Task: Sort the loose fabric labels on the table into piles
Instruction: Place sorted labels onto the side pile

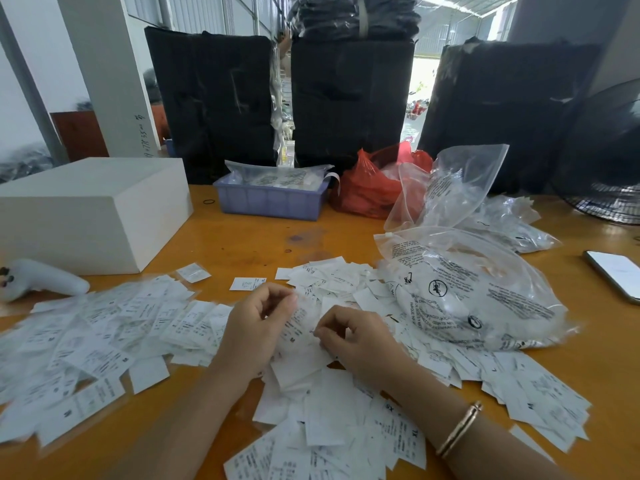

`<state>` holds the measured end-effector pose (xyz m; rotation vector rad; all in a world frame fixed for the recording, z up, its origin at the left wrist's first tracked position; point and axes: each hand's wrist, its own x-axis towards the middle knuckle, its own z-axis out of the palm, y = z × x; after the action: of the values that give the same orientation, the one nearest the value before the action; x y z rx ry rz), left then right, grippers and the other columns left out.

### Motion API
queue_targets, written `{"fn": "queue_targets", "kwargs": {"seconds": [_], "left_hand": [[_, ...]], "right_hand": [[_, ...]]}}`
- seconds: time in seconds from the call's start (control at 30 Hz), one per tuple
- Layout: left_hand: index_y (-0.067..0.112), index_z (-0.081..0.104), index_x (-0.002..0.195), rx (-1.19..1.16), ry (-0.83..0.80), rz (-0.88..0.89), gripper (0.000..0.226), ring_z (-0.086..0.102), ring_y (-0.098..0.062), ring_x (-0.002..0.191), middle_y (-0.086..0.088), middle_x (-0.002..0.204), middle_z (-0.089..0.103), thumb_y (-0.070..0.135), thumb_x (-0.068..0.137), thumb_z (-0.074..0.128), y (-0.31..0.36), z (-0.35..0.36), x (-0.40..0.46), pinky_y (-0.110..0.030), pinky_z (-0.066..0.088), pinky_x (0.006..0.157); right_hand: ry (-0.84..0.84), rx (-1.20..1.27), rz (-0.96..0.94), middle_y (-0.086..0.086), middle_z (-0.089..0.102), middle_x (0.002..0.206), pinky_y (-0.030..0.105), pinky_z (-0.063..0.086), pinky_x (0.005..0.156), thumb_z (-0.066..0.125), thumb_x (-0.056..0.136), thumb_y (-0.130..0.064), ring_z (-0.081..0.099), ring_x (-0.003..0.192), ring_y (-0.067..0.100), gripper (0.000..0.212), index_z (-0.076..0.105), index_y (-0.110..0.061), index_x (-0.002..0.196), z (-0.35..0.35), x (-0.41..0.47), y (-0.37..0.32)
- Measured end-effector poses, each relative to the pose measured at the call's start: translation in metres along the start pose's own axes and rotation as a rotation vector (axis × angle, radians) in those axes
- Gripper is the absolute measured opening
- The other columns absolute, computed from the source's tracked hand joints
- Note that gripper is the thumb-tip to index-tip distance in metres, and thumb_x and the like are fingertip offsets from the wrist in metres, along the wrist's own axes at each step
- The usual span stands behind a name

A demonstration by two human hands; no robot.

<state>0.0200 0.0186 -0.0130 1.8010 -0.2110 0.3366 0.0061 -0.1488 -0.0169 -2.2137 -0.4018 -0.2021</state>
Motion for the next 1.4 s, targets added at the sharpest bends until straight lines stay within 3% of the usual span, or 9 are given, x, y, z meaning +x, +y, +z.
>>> {"fn": "queue_targets", "kwargs": {"seconds": [0.13,0.3,0.5,0.6,0.73,0.83,1.03,1.23,1.4], "left_hand": [[0.033,0.059,0.089,0.128,0.180,-0.012,0.007,0.061,-0.006,0.071,0.010,0.080,0.065,0.028,0.092,0.055,-0.002,-0.018,0.011,-0.021,0.051,0.057],[0.022,0.060,0.101,0.551,0.328,-0.018,0.010,0.056,-0.014,0.055,0.005,0.080,0.065,0.023,0.094,0.054,-0.016,-0.043,0.021,-0.023,0.044,0.048],[0.019,0.063,0.112,0.993,0.263,0.016,0.026,0.056,-0.024,0.099,-0.005,0.111,0.064,0.015,0.086,0.064,-0.020,-0.045,0.019,-0.037,0.043,0.079],[0.013,0.068,0.103,0.899,0.207,0.259,0.020,0.057,-0.022,0.094,-0.006,0.103,0.065,0.009,0.084,0.067,-0.016,-0.037,0.017,-0.030,0.041,0.076],[0.023,0.067,0.100,0.703,-0.145,0.506,0.016,0.047,0.001,0.097,0.018,0.100,0.057,0.014,0.089,0.061,-0.013,-0.019,0.006,-0.016,0.035,0.086],[0.030,0.065,0.101,0.642,-0.357,0.526,0.016,0.044,0.011,0.095,0.028,0.097,0.052,0.026,0.090,0.054,-0.017,-0.010,0.002,-0.010,0.032,0.085],[0.031,0.066,0.102,0.582,-0.348,0.483,0.017,0.047,0.011,0.099,0.033,0.096,0.052,0.021,0.092,0.058,-0.019,-0.012,0.003,-0.009,0.036,0.084],[0.028,0.068,0.100,0.452,-0.271,0.427,0.018,0.051,0.006,0.094,0.026,0.093,0.058,0.015,0.091,0.060,-0.013,-0.009,0.001,-0.007,0.038,0.081],[0.035,0.064,0.099,0.353,-0.208,0.331,0.023,0.053,0.007,0.094,0.023,0.097,0.062,0.015,0.091,0.060,-0.009,-0.011,0.002,-0.003,0.038,0.076]], "right_hand": [[0.089,-0.124,-0.106,-0.023,0.056,0.069,0.013,0.039,0.067,0.058,0.090,-0.025,0.052,0.077,0.002,0.010,0.066,-0.025,0.084,-0.005,0.000,-0.002],[0.455,-0.039,-0.088,-0.016,0.058,0.070,0.009,0.040,0.059,0.058,0.091,-0.020,0.051,0.065,-0.004,0.012,0.061,-0.027,0.082,-0.043,0.008,-0.005],[0.709,-0.331,0.107,0.001,0.065,0.102,0.022,0.049,0.073,0.048,0.093,-0.007,0.056,0.076,0.014,0.024,0.068,-0.012,0.104,-0.108,0.029,0.026],[0.581,-0.600,0.362,0.011,0.062,0.119,0.030,0.044,0.074,0.043,0.091,-0.004,0.057,0.101,0.026,0.034,0.063,-0.010,0.118,-0.135,0.035,0.057],[0.178,-0.863,0.624,0.007,0.064,0.104,0.029,0.040,0.070,0.050,0.094,-0.028,0.055,0.088,0.024,0.025,0.063,-0.009,0.105,-0.144,0.032,0.087],[0.207,-0.850,0.624,0.004,0.061,0.083,0.029,0.039,0.066,0.055,0.091,-0.030,0.055,0.077,0.022,0.024,0.066,-0.009,0.087,-0.137,0.030,0.093],[0.334,-0.830,0.615,0.004,0.062,0.083,0.031,0.037,0.073,0.052,0.085,-0.015,0.054,0.078,0.024,0.016,0.065,-0.016,0.075,-0.132,0.034,0.084],[0.632,-0.533,0.306,-0.003,0.065,0.083,0.038,0.037,0.086,0.060,0.089,-0.027,0.057,0.086,0.022,0.013,0.067,-0.017,0.086,-0.124,0.029,0.064],[0.476,-0.135,-0.011,-0.010,0.064,0.075,0.013,0.044,0.057,0.063,0.088,-0.020,0.053,0.059,-0.003,0.005,0.066,-0.024,0.087,-0.084,0.024,0.011]]}}
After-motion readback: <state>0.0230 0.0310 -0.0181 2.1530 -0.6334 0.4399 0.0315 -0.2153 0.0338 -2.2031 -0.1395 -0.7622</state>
